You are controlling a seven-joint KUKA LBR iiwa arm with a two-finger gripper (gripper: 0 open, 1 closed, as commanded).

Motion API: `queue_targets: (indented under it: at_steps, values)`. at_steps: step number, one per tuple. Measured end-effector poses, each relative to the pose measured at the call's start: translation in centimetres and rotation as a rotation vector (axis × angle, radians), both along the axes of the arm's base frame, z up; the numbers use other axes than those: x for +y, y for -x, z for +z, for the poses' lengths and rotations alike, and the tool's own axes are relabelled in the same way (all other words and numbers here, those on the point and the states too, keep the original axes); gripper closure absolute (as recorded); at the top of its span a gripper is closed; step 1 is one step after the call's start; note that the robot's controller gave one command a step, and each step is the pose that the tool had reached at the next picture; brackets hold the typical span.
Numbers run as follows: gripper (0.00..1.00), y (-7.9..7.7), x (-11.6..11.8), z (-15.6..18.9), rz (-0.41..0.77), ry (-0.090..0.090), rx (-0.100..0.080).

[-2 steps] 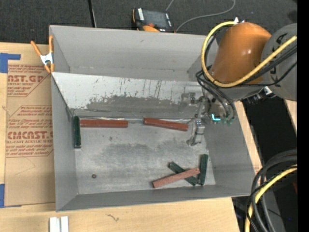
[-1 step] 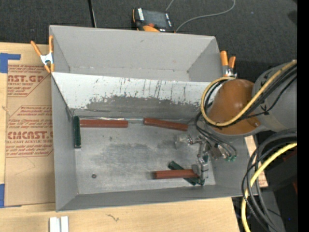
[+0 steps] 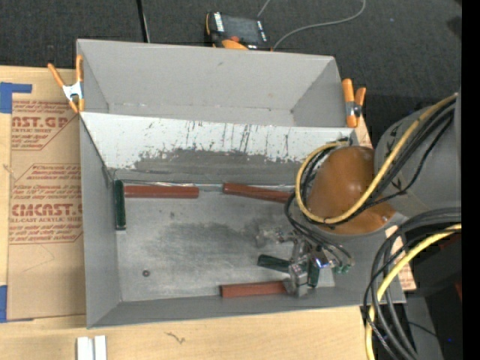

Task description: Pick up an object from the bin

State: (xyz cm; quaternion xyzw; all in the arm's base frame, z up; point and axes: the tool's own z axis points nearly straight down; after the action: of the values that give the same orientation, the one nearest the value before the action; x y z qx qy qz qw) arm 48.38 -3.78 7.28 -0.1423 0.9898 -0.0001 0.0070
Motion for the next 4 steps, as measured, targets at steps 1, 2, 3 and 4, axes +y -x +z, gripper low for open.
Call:
queue_targets:
  at_steps: [1, 2, 3, 4]
  values:
    - [0.00, -1.3, 1.4, 7.7, -0.194, -0.001, 0.009]
    - [0.00, -0.4, 0.0, -0.6, -0.139, 0.001, 0.012]
    - [1.00, -0.4, 0.1, -0.1, -0.139, 0.000, 0.011]
    - [1.00, -2.0, -1.1, 11.5, -0.145, 0.001, 0.004]
